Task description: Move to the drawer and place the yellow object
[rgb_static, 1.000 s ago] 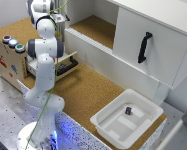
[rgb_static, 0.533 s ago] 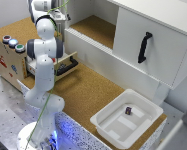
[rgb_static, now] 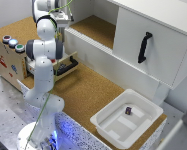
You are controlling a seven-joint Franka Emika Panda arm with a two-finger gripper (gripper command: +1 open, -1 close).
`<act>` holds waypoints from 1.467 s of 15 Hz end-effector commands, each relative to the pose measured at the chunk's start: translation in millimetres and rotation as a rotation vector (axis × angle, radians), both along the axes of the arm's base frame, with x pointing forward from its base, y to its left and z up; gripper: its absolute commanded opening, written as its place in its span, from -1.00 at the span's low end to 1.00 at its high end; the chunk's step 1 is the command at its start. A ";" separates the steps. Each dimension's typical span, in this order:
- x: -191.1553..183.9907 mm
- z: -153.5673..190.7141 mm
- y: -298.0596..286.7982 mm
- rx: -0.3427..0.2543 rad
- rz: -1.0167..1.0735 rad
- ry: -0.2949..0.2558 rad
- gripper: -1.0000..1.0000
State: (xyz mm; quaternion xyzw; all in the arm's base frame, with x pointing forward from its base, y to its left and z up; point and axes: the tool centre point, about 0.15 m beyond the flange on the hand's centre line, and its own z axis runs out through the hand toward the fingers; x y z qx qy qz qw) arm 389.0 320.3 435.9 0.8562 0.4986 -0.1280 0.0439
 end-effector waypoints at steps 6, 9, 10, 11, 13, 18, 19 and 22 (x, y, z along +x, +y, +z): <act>-1.7 -98.2 -42.2 0.176 0.042 -0.152 -1.00; 16.5 -106.9 -39.7 0.192 0.006 -0.159 -1.00; 19.0 -108.5 -37.5 0.190 0.007 -0.156 -1.00; 20.8 -110.8 -35.0 0.187 0.013 -0.149 -1.00; 21.7 -111.3 -31.5 0.181 0.005 -0.146 -1.00; 2.0 -73.2 -33.7 0.230 0.020 -0.124 1.00; 2.0 -73.2 -33.7 0.230 0.020 -0.124 1.00; 2.0 -73.2 -33.7 0.230 0.020 -0.124 1.00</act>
